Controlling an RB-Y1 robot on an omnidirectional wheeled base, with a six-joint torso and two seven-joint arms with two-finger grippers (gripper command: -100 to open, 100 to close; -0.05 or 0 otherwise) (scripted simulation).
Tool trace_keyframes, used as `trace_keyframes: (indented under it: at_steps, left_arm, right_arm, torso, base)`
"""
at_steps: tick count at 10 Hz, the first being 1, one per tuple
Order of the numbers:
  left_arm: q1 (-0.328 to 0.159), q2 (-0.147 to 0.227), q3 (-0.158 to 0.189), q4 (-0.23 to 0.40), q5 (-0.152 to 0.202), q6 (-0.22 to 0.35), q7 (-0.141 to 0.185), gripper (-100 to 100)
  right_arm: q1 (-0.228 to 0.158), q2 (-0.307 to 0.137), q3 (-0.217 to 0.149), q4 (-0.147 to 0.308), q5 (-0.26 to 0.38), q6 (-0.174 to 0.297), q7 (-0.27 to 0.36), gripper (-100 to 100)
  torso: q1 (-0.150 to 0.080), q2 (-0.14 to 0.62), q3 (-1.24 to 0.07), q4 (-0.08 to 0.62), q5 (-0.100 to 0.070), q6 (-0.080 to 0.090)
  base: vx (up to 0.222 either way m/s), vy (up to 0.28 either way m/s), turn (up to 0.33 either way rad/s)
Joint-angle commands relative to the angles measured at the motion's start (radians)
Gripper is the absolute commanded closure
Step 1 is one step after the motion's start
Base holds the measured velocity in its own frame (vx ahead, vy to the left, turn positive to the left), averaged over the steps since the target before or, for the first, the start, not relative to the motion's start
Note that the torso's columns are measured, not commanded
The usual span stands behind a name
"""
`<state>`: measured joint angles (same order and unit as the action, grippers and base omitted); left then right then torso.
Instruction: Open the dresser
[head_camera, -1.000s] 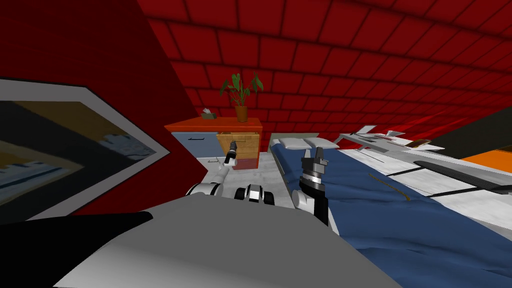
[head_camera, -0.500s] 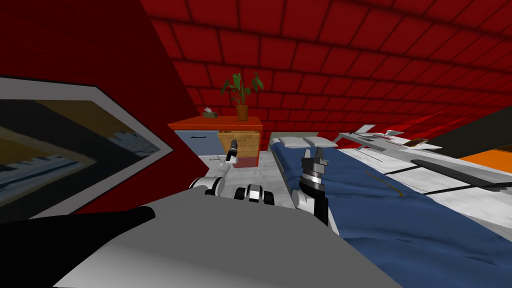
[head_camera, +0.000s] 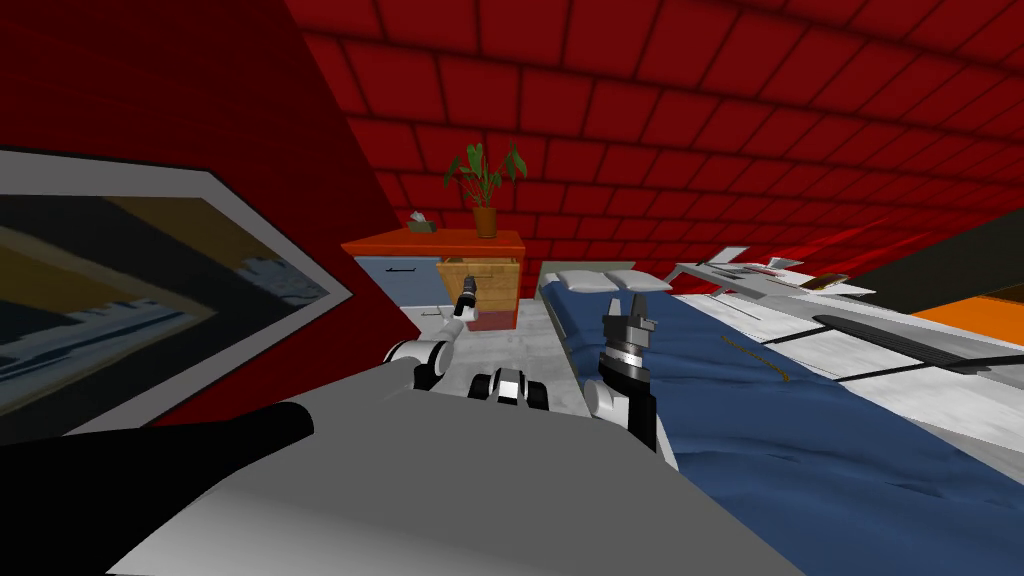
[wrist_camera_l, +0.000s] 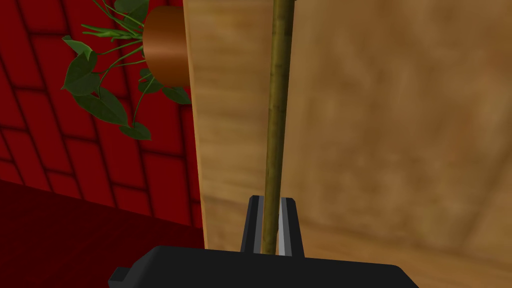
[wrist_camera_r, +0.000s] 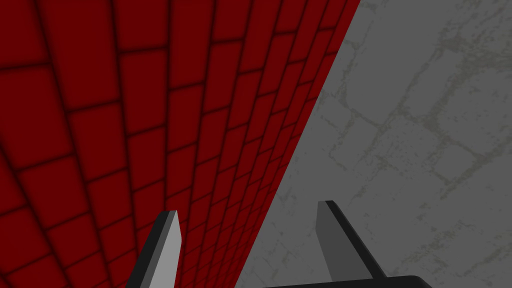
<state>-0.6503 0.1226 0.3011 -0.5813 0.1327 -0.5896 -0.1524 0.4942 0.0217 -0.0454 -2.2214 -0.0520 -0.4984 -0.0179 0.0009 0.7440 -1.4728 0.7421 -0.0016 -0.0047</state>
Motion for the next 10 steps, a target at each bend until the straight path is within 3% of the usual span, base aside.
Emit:
trace_keyframes:
  at_steps: [1, 4, 5, 6, 8, 9, 10]
  left_arm:
    - [-0.043, 0.021, 0.015, 0.018, 0.003, -0.038, 0.003, 100]
    - [-0.11, 0.021, 0.015, 0.122, 0.003, -0.038, 0.003, 100]
    - [-0.11, 0.021, 0.015, 0.157, 0.003, -0.038, 0.003, 100]
    - [-0.102, 0.018, 0.015, 0.142, 0.003, -0.033, 0.002, 100]
    - [-0.06, 0.066, -0.041, 0.1, 0.009, -0.017, 0.067, 100]
    - [-0.06, 0.066, -0.041, 0.101, 0.009, -0.017, 0.073, 100]
    - [-0.04, 0.091, -0.069, 0.077, 0.012, -0.011, 0.109, 100]
  right_arm:
    - [0.0, 0.0, 0.0, 0.0, 0.0, 0.0, 0.0, 0]
    - [0.0, 0.0, 0.0, 0.0, 0.0, 0.0, 0.0, 0]
    - [0.0, 0.0, 0.0, 0.0, 0.0, 0.0, 0.0, 0]
    - [0.0, 0.0, 0.0, 0.0, 0.0, 0.0, 0.0, 0]
    - [0.0, 0.0, 0.0, 0.0, 0.0, 0.0, 0.0, 0]
    - [0.0, 0.0, 0.0, 0.0, 0.0, 0.0, 0.0, 0]
    - [0.0, 0.0, 0.0, 0.0, 0.0, 0.0, 0.0, 0]
  torso:
    - [0.0, 0.004, 0.003, 0.004, -0.001, -0.002]
    - [-0.003, 0.006, 0.005, 0.009, -0.004, 0.001]
    - [-0.004, 0.005, 0.004, 0.007, -0.003, 0.003]
    - [-0.004, 0.004, 0.003, 0.003, -0.002, 0.004]
    - [-0.004, 0.0, 0.001, 0.0, -0.001, 0.001]
    - [-0.004, 0.0, 0.0, 0.0, -0.001, -0.002]
    - [-0.001, 0.0, 0.001, 0.001, -0.001, 0.001]
  base:
    - [-0.063, -0.016, 0.0]
    - [0.007, 0.007, 0.016]
    - [0.013, 0.011, 0.002]
    - [0.0, 0.0, 0.0]
    - [-0.017, -0.098, 0.076]
    - [-0.028, -0.126, 0.075]
    - [-0.03, -0.103, 0.064]
